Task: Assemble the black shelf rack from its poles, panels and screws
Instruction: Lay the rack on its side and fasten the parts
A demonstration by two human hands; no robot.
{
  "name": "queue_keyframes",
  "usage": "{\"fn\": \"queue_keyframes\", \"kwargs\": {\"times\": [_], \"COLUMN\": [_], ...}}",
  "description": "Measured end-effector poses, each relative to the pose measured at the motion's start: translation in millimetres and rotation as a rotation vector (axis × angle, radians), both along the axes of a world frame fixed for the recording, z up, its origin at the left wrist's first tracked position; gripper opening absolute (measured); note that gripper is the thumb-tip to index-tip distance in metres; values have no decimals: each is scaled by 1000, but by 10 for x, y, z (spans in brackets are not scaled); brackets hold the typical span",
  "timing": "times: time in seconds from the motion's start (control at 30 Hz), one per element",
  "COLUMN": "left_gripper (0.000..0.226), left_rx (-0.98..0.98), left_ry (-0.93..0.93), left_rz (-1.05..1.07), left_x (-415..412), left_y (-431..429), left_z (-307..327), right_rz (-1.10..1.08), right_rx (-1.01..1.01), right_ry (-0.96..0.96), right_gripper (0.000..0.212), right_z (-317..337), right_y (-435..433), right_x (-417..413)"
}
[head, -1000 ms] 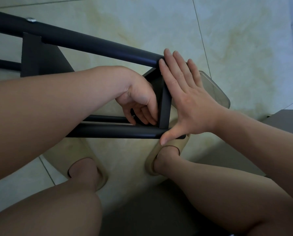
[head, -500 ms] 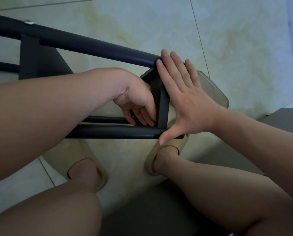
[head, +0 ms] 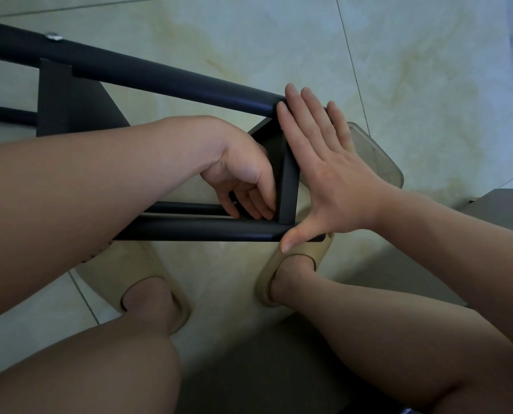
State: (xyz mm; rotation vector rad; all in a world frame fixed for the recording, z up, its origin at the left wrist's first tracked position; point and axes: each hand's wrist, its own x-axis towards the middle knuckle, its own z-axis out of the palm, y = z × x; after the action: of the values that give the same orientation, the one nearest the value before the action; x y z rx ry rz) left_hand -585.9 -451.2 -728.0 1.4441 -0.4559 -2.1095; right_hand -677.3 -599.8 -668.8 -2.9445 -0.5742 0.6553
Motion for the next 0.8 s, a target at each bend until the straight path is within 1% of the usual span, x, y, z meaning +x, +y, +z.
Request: {"fn": "queue_keyframes", "kwargs": {"times": [0.1, 0.3, 0.37, 0.47, 0.53, 0.8], "left_gripper": [32, 36, 34, 19, 13, 21], "left_rx": [0, -1, 0, 14, 26, 24], "left_ry": [-10, 14, 20, 3, -21, -20], "left_rz": [27, 63, 55, 3, -28, 21], "left_x": [-16, -24, -22, -13, -9, -32], "left_y": [-3, 4, 4, -3, -4, -12], "left_z": [-19, -15, -11, 5, 11, -5], "right_rz": [-3, -2, -1, 3, 4, 2], "right_rx": [2, 8, 10, 12, 10, 13], "right_ry": [0, -6, -8, -11, -13, -11], "right_gripper": [157, 156, 156, 155, 156, 156], "right_z": [-3, -21, -24, -28, -31, -39], "right_y": [-4, -7, -9, -11, -13, -14], "right_x": [4, -2, -2, -1, -1, -3]}}
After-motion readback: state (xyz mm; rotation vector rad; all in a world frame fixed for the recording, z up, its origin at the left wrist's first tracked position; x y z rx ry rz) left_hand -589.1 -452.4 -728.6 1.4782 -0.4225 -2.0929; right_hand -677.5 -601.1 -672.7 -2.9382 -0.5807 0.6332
